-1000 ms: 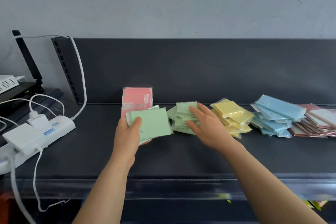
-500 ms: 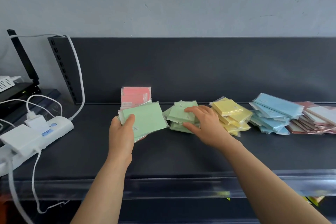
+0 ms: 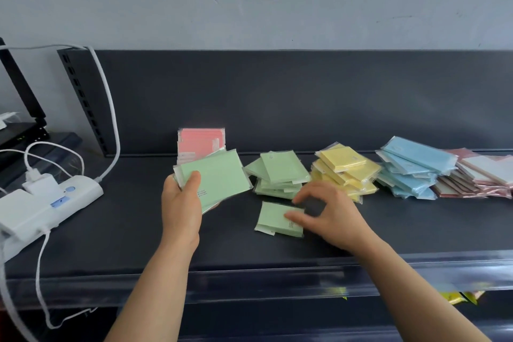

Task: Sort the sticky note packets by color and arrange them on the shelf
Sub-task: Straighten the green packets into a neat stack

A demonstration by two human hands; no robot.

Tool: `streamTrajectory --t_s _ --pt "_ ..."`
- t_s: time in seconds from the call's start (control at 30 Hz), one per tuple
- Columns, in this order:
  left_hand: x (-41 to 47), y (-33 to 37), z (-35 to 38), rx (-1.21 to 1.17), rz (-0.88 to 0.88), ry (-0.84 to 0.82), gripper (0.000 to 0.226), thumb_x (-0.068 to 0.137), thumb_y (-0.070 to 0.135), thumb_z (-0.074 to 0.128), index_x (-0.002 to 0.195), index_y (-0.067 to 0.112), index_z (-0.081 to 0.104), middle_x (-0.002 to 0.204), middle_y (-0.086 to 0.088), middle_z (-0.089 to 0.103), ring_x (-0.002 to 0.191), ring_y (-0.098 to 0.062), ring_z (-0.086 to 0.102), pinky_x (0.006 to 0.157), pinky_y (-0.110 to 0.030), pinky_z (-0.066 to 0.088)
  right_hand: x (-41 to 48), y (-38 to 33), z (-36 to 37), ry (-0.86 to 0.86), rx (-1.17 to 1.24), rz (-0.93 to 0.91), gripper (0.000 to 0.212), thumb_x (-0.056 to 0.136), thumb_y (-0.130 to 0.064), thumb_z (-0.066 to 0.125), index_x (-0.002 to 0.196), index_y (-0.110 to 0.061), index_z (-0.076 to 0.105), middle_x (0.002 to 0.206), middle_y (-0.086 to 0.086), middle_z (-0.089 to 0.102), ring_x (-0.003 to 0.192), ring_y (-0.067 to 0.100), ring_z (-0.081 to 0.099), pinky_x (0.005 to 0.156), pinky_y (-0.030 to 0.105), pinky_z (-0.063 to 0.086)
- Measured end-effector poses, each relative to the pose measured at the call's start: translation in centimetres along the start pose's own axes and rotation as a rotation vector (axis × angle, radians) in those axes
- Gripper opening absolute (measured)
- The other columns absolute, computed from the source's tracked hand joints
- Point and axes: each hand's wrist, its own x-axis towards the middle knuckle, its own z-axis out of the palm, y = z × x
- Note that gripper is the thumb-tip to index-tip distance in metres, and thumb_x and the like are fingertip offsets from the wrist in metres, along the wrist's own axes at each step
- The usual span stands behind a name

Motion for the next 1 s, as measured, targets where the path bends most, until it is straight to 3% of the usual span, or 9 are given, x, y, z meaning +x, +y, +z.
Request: streamTrajectory --t_s 0.1,0.2,0.33,0.4,0.5,0.63,0.73,0.9,1.0 --pt "0.0 -0.3 0.2 0.026 0.005 -0.004 0.005 0.097 0.02 0.052 0.093 0.022 0.055 0.1 -0.001 0.066 0.102 -0.026 0.064 0.09 -0.049 0.053 1.5 -1.2 -0.2 0.278 -0.022 0.158 0.026 0.085 -0.044 0.065 0.097 -0.021 0.064 0.097 -0.007 0.06 0.075 0.004 0.055 0.064 0.018 0.041" --pt "-0.1 -0.4 0.3 0.033 -0.007 -0.024 0.007 0.098 0.021 0.051 0.093 0.023 0.056 0.102 -0.001 0.067 0.098 -0.023 0.065 0.087 -0.044 0.052 3.5 -2.0 0.0 0.168 -0.178 0.349 0.049 0.094 -0.048 0.05 0.127 -0.012 0.049 0.111 0.006 0.061 0.093 0.023 0.06 0.071 0.031 0.045" --pt "-0.3 -0.5 0.0 -0.004 -0.073 -0.105 0.01 0.1 0.021 0.049 0.105 0.022 0.057 0.108 -0.002 0.068 0.099 -0.021 0.066 0.084 -0.048 0.056 4.8 -2.3 0.7 0.117 -0.225 0.409 0.042 0.09 -0.044 0.055 0.109 -0.007 0.055 0.083 0.006 0.064 0.075 0.025 0.061 0.061 0.035 0.048" --pt "-0.3 -0.5 -0.2 -0.03 -0.101 -0.144 0.014 0.101 0.019 0.047 0.113 0.021 0.055 0.111 -0.002 0.067 0.102 -0.022 0.066 0.083 -0.049 0.056 4.9 -2.2 0.5 0.189 -0.059 0.412 0.035 0.088 -0.035 0.063 0.103 -0.003 0.061 0.08 0.01 0.066 0.074 0.026 0.063 0.065 0.037 0.051" --pt "-0.2 -0.4 -0.5 -0.023 -0.111 -0.17 0.02 0.102 0.018 0.045 0.119 0.022 0.054 0.116 -0.002 0.066 0.105 -0.021 0.065 0.089 -0.049 0.054 4.6 -2.1 -0.4 0.266 0.356 0.42 0.019 0.087 -0.023 0.067 0.099 -0.008 0.068 0.063 0.001 0.063 0.056 0.016 0.056 0.059 0.029 0.048" --pt "0.1 -0.1 -0.7 -0.011 -0.11 -0.154 0.017 0.101 0.019 0.046 0.113 0.024 0.057 0.113 -0.003 0.068 0.102 -0.02 0.066 0.093 -0.048 0.052 3.8 -2.4 -1.3 0.181 0.719 0.368 0.011 0.089 -0.014 0.066 0.099 -0.012 0.07 0.059 0.005 0.061 0.048 0.013 0.047 0.05 0.021 0.043" --pt "0.0 0.2 -0.4 -0.05 -0.12 -0.213 0.015 0.099 0.028 0.052 0.11 0.021 0.058 0.111 -0.004 0.07 0.1 -0.021 0.068 0.091 -0.048 0.053 3.9 -2.7 -0.9 0.083 0.688 0.337 0.013 0.087 -0.012 0.068 0.1 -0.009 0.069 0.056 0.004 0.06 0.049 0.015 0.049 0.052 0.024 0.045" --pt "-0.1 0.3 -0.4 0.059 -0.03 -0.357 0.056 0.07 0.038 0.084 0.116 0.017 0.059 0.109 -0.003 0.072 0.104 -0.024 0.067 0.096 -0.051 0.05 4.5 -4.0 0.6 -0.02 0.687 0.298 0.019 0.083 -0.012 0.073 0.101 -0.01 0.069 0.066 0.004 0.064 0.052 0.011 0.053 0.053 0.021 0.048" --pt "0.4 -0.1 -0.9 0.095 -0.025 -0.272 0.038 0.077 0.028 0.079 0.107 0.019 0.059 0.104 -0.003 0.071 0.1 -0.024 0.067 0.094 -0.051 0.051 5.0 -3.6 0.9 0.142 0.414 0.253 0.016 0.089 -0.023 0.066 0.104 -0.019 0.07 0.074 -0.013 0.063 0.053 0.0 0.048 0.054 0.012 0.041"
